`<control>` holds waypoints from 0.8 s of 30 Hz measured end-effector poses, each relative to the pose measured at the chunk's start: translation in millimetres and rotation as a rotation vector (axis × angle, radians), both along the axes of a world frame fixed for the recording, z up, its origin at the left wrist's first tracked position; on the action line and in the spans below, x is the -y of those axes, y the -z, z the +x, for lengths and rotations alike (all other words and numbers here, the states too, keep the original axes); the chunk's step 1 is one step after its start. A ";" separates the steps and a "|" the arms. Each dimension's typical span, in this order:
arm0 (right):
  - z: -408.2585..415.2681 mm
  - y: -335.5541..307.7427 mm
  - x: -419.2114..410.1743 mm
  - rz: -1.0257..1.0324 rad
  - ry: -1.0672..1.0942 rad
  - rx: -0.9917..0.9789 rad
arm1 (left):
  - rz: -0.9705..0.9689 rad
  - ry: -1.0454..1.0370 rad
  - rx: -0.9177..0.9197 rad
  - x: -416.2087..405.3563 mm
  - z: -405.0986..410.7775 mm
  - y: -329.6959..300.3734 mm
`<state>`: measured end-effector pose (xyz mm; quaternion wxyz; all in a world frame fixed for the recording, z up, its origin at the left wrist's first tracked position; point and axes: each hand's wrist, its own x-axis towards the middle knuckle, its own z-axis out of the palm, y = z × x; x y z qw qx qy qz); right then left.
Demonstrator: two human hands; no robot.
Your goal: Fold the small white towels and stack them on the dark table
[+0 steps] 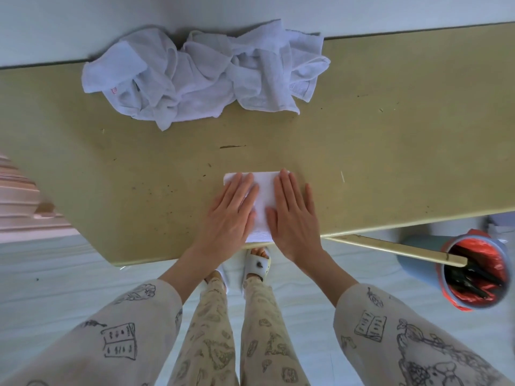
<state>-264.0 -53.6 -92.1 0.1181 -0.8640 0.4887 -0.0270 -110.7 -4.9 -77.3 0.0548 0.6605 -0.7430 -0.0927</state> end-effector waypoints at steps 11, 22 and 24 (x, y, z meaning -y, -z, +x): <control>-3.4 4.5 0.3 0.027 0.009 -0.049 | 0.082 0.050 0.046 4.6 19.7 9.5; 7.1 -28.4 5.9 0.125 0.026 -0.221 | 0.269 0.131 0.078 9.2 26.7 -7.3; 13.9 -38.8 14.4 0.136 0.068 -0.190 | 0.271 0.128 0.023 8.0 30.2 -11.7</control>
